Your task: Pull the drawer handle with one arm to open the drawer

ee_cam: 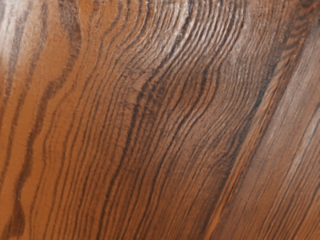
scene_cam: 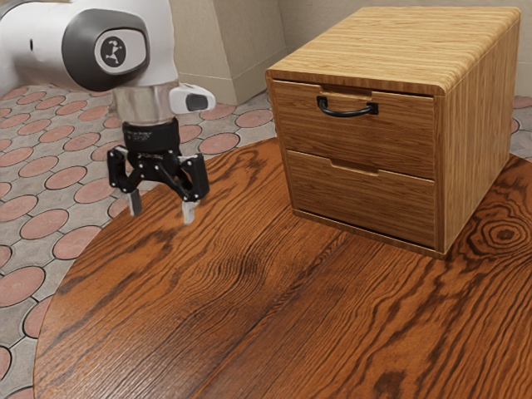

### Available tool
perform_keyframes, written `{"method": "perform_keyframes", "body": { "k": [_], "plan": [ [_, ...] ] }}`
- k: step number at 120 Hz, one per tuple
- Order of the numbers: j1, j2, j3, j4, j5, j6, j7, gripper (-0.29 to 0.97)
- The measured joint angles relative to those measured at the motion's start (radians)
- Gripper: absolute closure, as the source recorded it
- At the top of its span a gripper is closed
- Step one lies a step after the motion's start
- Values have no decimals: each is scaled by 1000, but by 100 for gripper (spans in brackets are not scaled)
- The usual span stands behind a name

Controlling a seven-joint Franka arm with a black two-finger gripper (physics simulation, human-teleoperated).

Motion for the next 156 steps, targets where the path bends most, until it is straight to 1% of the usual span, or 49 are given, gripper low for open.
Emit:
{"method": "perform_keyframes", "body": {
  "k": [29,44,58,66,77,84,105,118,128,135,156],
  "plan": [
    [4,-1,-1,4,1,47,-44,0],
    [-2,-66,-4,70,3,52,-63,0],
    [17,-80,-29,103,1,60,-118,0],
    [30,-78,-47,105,0,63,-191,0],
    [72,-74,-101,106,1,72,-350,0],
    [76,-70,-118,103,1,85,-452,0],
    [14,-54,-126,96,0,116,-704,0],
    [-44,-50,-127,93,0,160,-827,0],
    [-78,-23,-127,93,-1,190,-908,0],
    [-81,-9,-127,93,-2,213,-958,0],
    [-52,40,-129,95,-25,282,-1081,0]
  ]
}}
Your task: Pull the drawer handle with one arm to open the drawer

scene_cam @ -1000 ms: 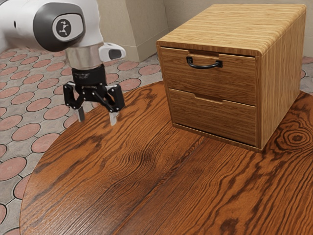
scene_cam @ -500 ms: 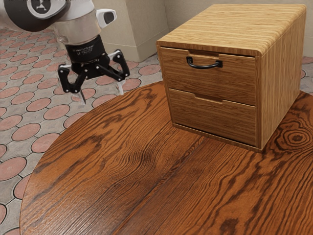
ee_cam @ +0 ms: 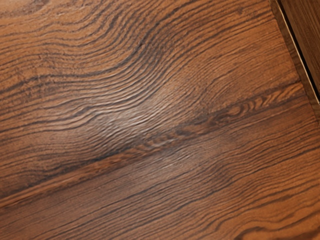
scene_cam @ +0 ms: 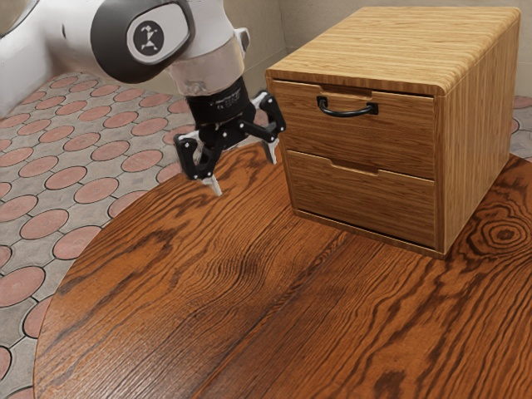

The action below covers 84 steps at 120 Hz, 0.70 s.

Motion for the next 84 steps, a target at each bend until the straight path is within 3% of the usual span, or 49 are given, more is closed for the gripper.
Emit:
{"method": "perform_keyframes", "body": {
  "k": [84],
  "plan": [
    [1,106,-67,56,-8,347,-235,0]
  ]
}}
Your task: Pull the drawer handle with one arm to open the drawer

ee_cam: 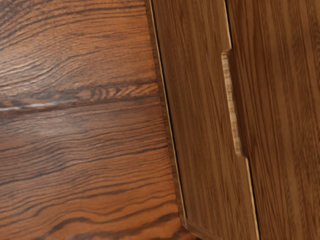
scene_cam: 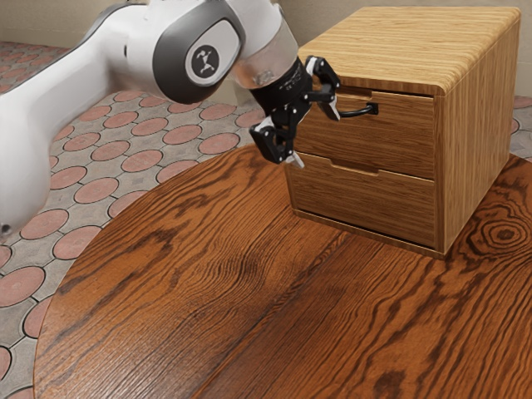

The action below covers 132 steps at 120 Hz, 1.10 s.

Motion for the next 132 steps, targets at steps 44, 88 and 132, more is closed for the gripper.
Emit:
{"method": "perform_keyframes", "body": {
  "k": [44,88,132],
  "plan": [
    [9,99,-1,79,0,119,-42,0],
    [25,144,4,117,1,171,-65,0],
    [28,160,4,115,2,189,-78,0]
  ]
}}
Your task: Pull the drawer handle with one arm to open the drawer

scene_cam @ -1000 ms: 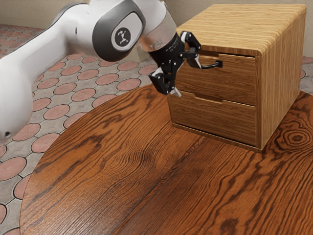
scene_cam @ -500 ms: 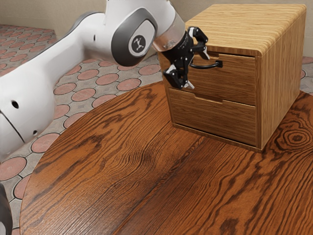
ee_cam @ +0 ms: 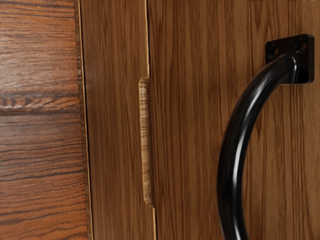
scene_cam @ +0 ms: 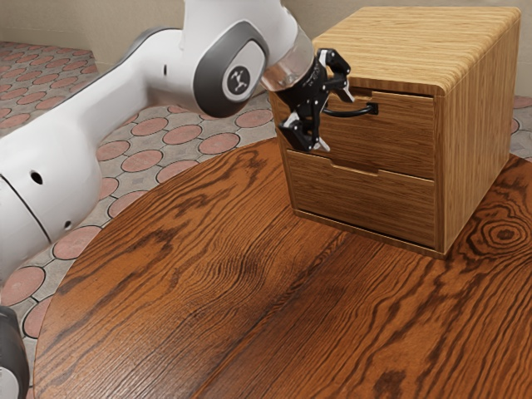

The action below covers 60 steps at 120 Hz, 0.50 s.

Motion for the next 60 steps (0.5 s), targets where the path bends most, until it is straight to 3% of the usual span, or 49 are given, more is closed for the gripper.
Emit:
{"method": "perform_keyframes", "body": {
  "k": [60],
  "plan": [
    [12,32,1,0,0,4,-9,0]
  ]
}}
